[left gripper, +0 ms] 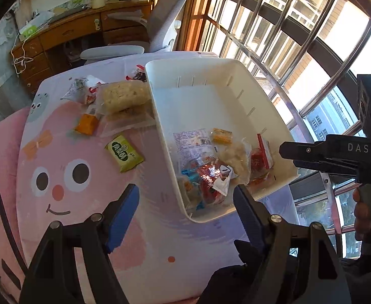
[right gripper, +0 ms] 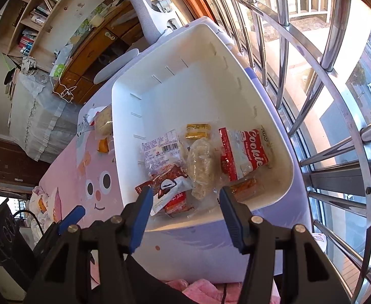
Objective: Organize snacks
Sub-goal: 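Withdraw both open tools from the basket toward the remaining loose snacks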
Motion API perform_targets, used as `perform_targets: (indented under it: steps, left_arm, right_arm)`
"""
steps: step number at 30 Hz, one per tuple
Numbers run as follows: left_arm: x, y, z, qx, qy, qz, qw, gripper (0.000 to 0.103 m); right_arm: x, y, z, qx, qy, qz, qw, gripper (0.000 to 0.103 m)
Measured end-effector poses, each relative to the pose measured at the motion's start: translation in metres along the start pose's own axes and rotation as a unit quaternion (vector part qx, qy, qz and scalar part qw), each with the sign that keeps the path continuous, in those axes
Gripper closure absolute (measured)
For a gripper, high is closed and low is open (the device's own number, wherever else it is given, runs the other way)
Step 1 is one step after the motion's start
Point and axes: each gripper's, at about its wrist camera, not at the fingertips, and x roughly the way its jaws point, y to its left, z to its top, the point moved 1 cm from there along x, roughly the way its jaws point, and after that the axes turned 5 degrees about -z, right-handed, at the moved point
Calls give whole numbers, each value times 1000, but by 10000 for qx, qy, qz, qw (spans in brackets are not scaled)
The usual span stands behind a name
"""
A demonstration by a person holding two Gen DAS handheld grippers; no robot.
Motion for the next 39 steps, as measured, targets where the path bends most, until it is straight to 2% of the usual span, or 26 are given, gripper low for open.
perform_targets:
  steps: [10,22,26,30,33,39]
  left_arm:
    - [-31,48,-14,175,219,10,9996,27]
    - [-71,125,-3,729,224,14,9971,27]
    - [-78,147,2,1030,178,-106,9945,27]
    - [-79,167,9,1195,337,-391,9915,20]
    - [-75,182,17,1223,552,-628,9890,19]
    - [-73,205,31,1203,634,-736,9880,19]
  right_arm:
    - [8,33,-19,145,-282,-81,9995,48]
    - [15,104,-54,308,-969,-439,9939,48]
    - [21,129,-71,334,-1182,-596,9906,48]
    - [28,149,-84,419,-1296,-683,9883,48]
    - [33,163,-93,469,-1378,-761,9864,48]
    - [43,188,-106,288,-1439,-944,9847,48]
